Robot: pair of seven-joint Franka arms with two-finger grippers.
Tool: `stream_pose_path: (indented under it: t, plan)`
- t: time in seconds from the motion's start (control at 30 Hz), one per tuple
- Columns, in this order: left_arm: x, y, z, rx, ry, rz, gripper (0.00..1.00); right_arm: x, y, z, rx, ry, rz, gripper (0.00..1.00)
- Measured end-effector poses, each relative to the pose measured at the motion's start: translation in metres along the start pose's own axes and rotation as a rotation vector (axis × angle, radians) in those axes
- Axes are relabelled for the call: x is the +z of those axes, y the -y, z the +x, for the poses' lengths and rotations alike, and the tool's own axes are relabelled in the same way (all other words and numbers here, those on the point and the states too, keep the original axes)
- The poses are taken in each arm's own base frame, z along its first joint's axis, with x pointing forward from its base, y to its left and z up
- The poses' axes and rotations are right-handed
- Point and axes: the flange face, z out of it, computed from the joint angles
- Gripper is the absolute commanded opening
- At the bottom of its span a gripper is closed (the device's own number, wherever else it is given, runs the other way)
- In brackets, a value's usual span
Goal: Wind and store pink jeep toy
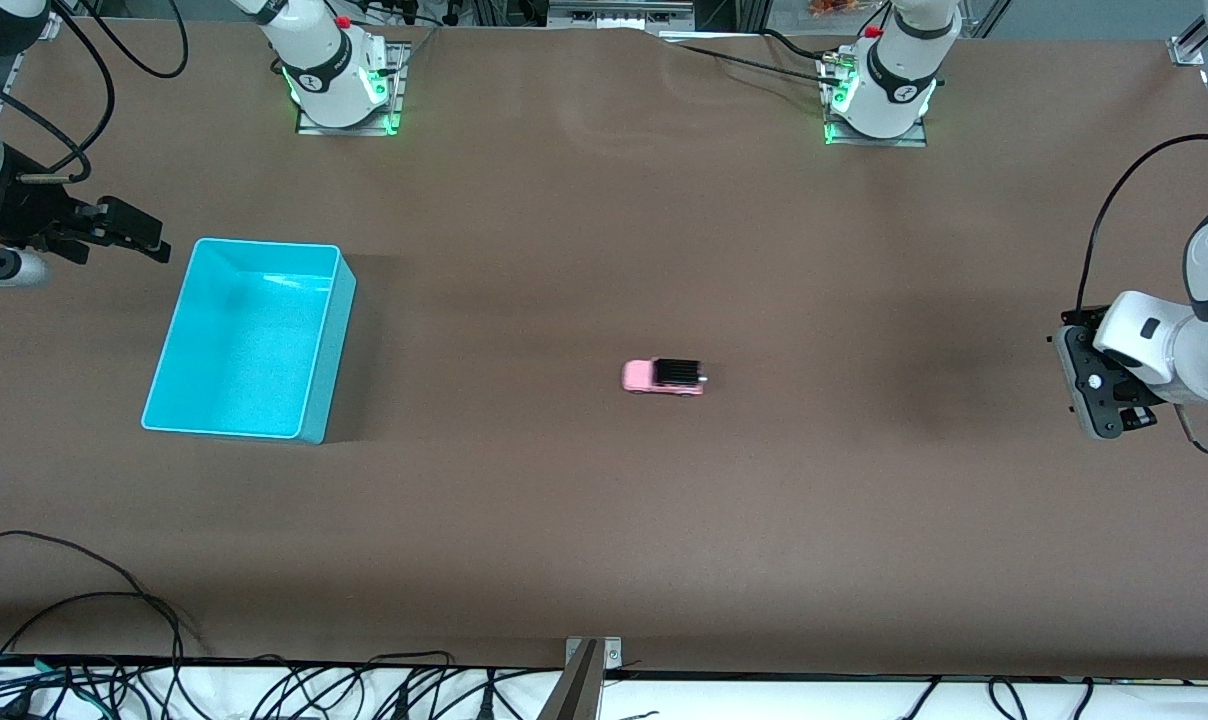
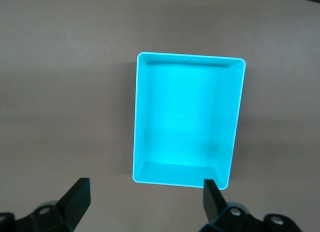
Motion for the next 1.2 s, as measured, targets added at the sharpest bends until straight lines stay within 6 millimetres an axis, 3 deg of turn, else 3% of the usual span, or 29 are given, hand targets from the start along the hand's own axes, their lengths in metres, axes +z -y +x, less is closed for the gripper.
stream_pose_path:
  t: [0.37,0.63,0.93,1.2]
  plan:
    - [-0.068,-0.034,0.024,-0.185,-0.06,-0.003,1.0,0.0,0.0,0.0,0.0,0.0,0.0,1.0]
    - [-0.094,-0.061,0.04,-0.303,-0.049,0.001,1.0,0.0,0.0,0.0,0.0,0.0,0.0,1.0]
    - [-0.103,-0.092,0.061,-0.383,-0.001,0.016,1.0,0.0,0.0,0.0,0.0,0.0,0.0,1.0]
    - [-0.099,-0.094,0.044,-0.472,0.01,0.004,1.0,0.001,0.001,0.0,-0.003,0.002,0.0,1.0]
